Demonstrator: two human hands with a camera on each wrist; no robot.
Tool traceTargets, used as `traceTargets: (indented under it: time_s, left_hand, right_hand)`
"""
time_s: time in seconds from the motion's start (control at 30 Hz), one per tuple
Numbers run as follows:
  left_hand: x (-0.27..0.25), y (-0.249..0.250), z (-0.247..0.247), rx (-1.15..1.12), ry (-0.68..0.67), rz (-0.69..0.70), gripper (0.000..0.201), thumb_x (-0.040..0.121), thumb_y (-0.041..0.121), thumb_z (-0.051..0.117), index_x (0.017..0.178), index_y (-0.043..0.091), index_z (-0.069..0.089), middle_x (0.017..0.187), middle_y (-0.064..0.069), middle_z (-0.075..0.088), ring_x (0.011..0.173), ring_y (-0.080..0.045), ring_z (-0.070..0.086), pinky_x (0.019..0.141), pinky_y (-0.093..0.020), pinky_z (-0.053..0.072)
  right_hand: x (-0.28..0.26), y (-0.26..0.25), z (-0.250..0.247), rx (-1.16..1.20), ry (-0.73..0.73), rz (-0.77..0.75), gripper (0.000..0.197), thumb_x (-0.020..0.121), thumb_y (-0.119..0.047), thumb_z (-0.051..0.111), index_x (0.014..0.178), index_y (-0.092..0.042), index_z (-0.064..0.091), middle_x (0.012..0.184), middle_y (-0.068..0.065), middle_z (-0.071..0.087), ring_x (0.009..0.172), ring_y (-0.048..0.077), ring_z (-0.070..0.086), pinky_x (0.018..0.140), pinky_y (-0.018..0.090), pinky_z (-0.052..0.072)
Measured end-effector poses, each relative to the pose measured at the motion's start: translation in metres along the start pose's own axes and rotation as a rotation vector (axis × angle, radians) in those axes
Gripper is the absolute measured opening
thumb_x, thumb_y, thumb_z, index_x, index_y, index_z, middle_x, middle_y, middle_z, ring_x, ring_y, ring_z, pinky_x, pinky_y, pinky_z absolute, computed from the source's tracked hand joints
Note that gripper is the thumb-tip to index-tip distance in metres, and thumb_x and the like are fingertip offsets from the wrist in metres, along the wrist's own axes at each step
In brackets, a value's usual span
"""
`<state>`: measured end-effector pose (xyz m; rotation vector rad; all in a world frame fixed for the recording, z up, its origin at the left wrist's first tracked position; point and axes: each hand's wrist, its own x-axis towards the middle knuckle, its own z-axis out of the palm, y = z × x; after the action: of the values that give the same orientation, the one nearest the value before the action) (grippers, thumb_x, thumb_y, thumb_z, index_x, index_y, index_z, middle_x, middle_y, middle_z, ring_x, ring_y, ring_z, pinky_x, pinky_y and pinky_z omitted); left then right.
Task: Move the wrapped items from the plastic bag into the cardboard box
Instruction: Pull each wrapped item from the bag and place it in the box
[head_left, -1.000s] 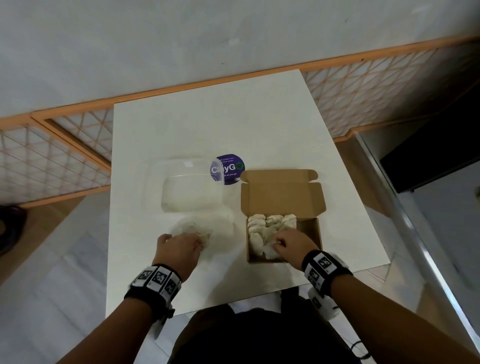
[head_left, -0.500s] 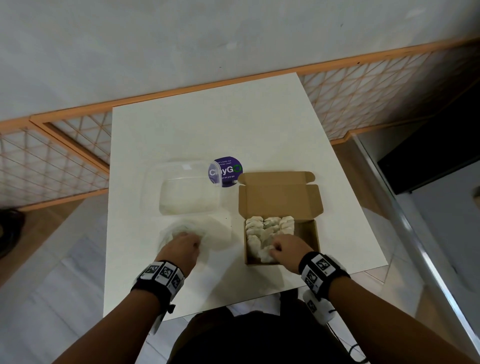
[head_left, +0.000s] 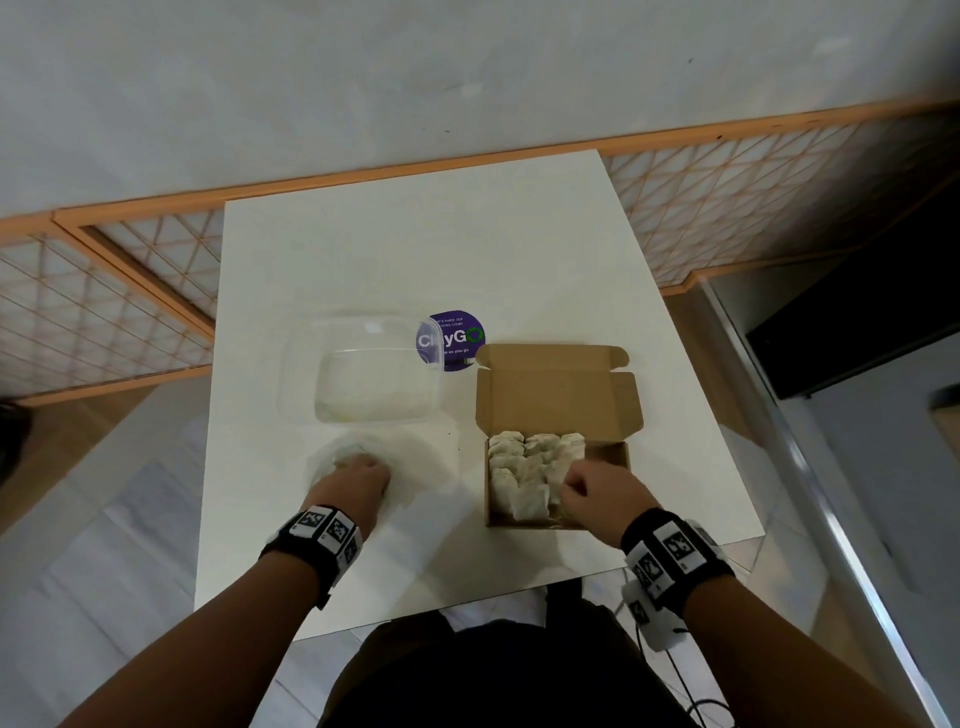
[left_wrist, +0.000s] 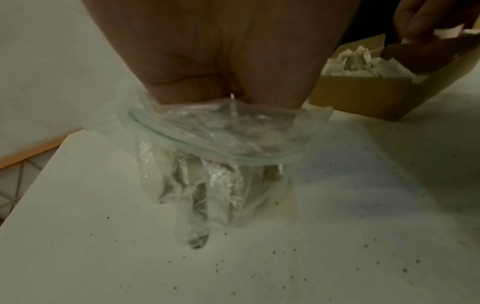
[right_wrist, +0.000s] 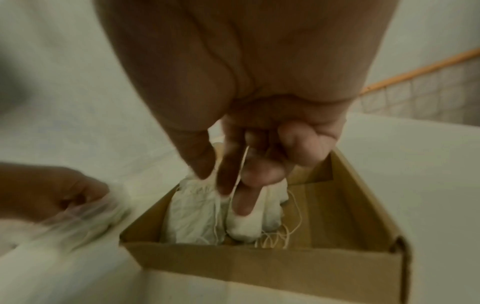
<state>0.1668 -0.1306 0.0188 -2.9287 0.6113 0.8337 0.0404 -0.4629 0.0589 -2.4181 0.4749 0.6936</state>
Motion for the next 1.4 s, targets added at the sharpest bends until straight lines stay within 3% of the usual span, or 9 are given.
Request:
traceTargets:
  time_s: [0.17,0.3,0.47,0.63,0.8,0.97,1.1,1.27,1.4]
  left_hand:
    - [-0.001,0.007,-0.01,-0.032,-0.04,-0.018,0.019,0.096,0.011,0.054,0.105,0.017,0.07,0.12,-0.007,0.068,0.105,-0.03,0.068,0.091,-0.044,0.058]
    - [-0.005,0.017,-0.018,-0.131,-0.094,0.027,0.021,0.097,0.02,0.052,0.098,0.012,0.072,0.109,-0.007,0.071,0.103,-0.028,0.066,0.089,-0.034,0.052]
    - [-0.013,0.032,-0.022,-0.217,-0.135,0.111,0.019,0.093,0.017,0.057,0.101,0.008,0.072,0.106,-0.01,0.073,0.104,-0.03,0.066,0.088,-0.03,0.045]
    - [-0.036,0.042,-0.038,-0.304,-0.034,0.148,0.022,0.098,0.017,0.056,0.115,0.016,0.071,0.116,-0.003,0.068,0.11,-0.024,0.063,0.094,-0.029,0.044]
    - [-0.057,0.025,-0.049,-0.292,0.236,-0.018,0.021,0.089,0.036,0.066,0.108,0.036,0.076,0.127,0.005,0.055,0.119,-0.023,0.051,0.102,-0.035,0.044]
    - [-0.054,0.018,-0.036,-0.166,0.029,-0.166,0.035,0.089,0.049,0.063,0.124,0.043,0.068,0.158,-0.001,0.038,0.142,-0.029,0.038,0.117,-0.043,0.035]
    - [-0.05,0.017,-0.025,-0.351,-0.033,-0.204,0.045,0.086,0.035,0.067,0.13,0.036,0.062,0.125,-0.003,0.051,0.114,-0.032,0.061,0.097,-0.041,0.054]
    - [-0.051,0.019,-0.024,-0.517,-0.027,-0.145,0.05,0.089,0.008,0.057,0.135,0.027,0.056,0.122,-0.003,0.055,0.107,-0.03,0.064,0.096,-0.04,0.054]
    - [-0.053,0.019,-0.027,-0.606,-0.001,-0.127,0.048,0.093,0.005,0.046,0.134,0.027,0.06,0.122,-0.004,0.068,0.112,-0.028,0.066,0.096,-0.037,0.053]
  right_hand:
    - [-0.008,-0.004,0.014,-0.287,-0.22,-0.096,0.052,0.089,-0.06,0.05,0.075,-0.013,0.066,0.078,0.005,0.068,0.075,0.023,0.065,0.068,0.038,0.052]
    - [-0.004,-0.009,0.019,-0.233,-0.218,-0.106,0.029,0.083,-0.051,0.059,0.088,-0.024,0.068,0.087,-0.006,0.068,0.085,0.018,0.065,0.075,0.032,0.054]
    - [0.001,-0.016,0.018,-0.249,-0.235,-0.147,0.032,0.079,-0.051,0.064,0.1,-0.027,0.067,0.097,-0.008,0.066,0.09,0.017,0.064,0.079,0.032,0.056]
    - [0.0,-0.009,0.018,-0.256,-0.16,-0.148,0.026,0.083,-0.051,0.061,0.097,-0.029,0.062,0.096,-0.008,0.064,0.087,0.015,0.063,0.075,0.03,0.053]
    - [-0.01,-0.032,0.01,-0.226,-0.109,-0.241,0.024,0.094,-0.047,0.059,0.112,-0.03,0.061,0.1,-0.011,0.066,0.094,0.013,0.062,0.083,0.03,0.052]
    - [-0.015,-0.091,0.013,-0.116,-0.105,-0.461,0.021,0.099,-0.04,0.054,0.107,-0.026,0.068,0.1,-0.008,0.068,0.091,0.013,0.062,0.085,0.037,0.054]
    - [-0.006,-0.135,0.036,-0.023,-0.132,-0.591,0.026,0.104,-0.026,0.049,0.116,-0.019,0.071,0.109,0.001,0.069,0.099,0.017,0.061,0.089,0.033,0.049]
    - [0.017,-0.168,0.063,-0.046,-0.167,-0.49,0.024,0.102,-0.015,0.047,0.113,-0.011,0.068,0.109,0.011,0.069,0.099,0.028,0.064,0.08,0.029,0.042]
    - [0.025,-0.168,0.076,-0.119,-0.118,-0.419,0.032,0.095,-0.025,0.06,0.126,-0.018,0.057,0.12,0.009,0.062,0.104,0.032,0.065,0.088,0.038,0.053]
